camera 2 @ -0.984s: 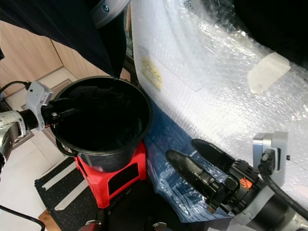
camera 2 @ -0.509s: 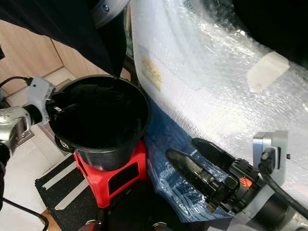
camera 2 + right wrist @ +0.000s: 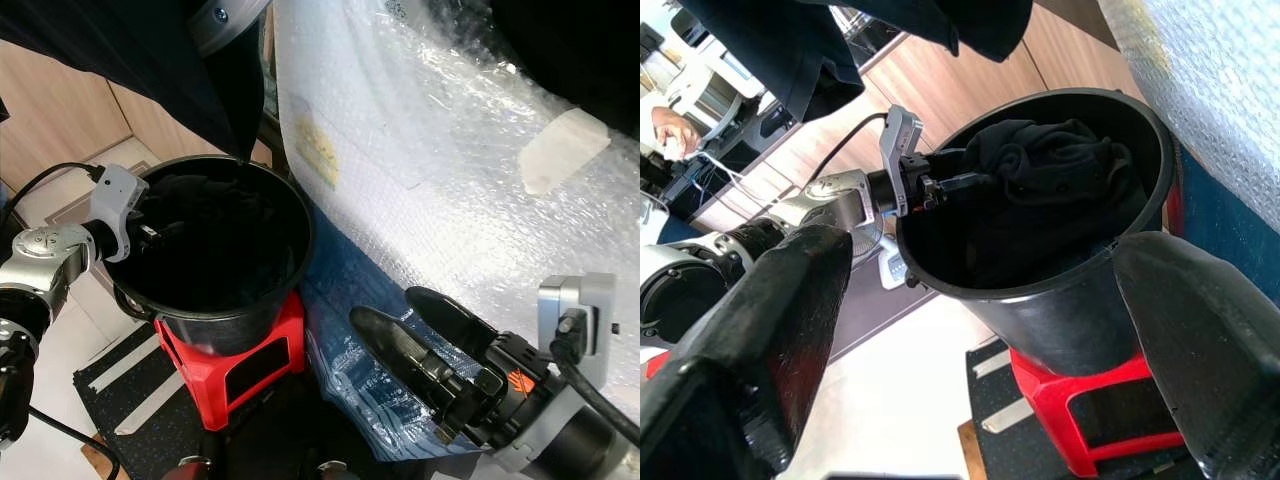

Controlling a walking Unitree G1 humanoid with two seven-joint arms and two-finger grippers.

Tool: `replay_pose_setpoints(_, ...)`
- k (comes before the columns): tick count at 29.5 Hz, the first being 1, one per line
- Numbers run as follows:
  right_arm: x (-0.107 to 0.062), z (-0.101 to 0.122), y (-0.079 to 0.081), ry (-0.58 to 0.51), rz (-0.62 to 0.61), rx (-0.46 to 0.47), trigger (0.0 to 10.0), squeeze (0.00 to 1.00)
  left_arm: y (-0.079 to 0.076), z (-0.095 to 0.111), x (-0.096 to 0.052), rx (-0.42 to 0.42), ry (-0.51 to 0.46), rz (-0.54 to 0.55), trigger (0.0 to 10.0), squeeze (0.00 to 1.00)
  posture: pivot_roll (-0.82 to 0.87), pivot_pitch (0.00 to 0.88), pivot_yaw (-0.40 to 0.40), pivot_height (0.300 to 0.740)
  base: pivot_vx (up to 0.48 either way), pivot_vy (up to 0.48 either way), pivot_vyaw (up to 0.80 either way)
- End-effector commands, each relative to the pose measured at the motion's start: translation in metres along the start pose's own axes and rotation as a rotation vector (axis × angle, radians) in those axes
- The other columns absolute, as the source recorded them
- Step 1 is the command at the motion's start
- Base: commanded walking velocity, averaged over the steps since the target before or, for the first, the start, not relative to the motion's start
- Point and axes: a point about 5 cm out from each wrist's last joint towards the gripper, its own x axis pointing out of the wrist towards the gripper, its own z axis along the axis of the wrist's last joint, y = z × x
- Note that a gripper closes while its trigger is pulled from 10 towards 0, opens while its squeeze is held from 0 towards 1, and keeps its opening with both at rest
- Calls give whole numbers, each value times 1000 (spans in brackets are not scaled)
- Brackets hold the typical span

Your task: Clothes washing

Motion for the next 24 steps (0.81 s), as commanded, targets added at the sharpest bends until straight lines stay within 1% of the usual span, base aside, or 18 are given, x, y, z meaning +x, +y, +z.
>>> replay_pose_setpoints(1,-3,1,11,-1,20,-16,10000,0,-4,-10,0,-13,38,-23,10000,0,-276,417,-95,740,0,0,0)
replay_pose_setpoints(3,-3,1,12,2,17,-12,10000,0,-4,-10,0,-14,40,-23,10000,0,-273,423,-95,740,0,0,0)
replay_pose_setpoints(4,-4,0,12,6,15,-7,10000,0,-4,-11,-1,-15,44,-21,8745,0,-271,427,-95,740,0,0,0)
replay_pose_setpoints(5,-4,0,12,8,15,-5,10000,0,-3,-11,-1,-14,46,-20,8745,0,-270,428,-95,740,0,0,0)
replay_pose_setpoints(6,-4,-1,12,9,14,-4,10000,0,-3,-11,-1,-15,45,-20,4588,0,-269,429,-95,740,0,0,0)
replay_pose_setpoints(7,-4,-1,12,9,13,-3,10000,0,-3,-11,-1,-16,42,-22,0,0,-268,430,-94,740,0,0,0)
replay_pose_setpoints(14,-4,-1,12,13,9,7,10000,0,4,-9,-6,-11,41,-1,0,0,-256,434,-93,740,0,0,0)
replay_pose_setpoints(24,-3,-1,12,12,13,11,10000,0,8,-9,-9,-7,43,9,0,0,-248,436,-92,740,0,0,0)
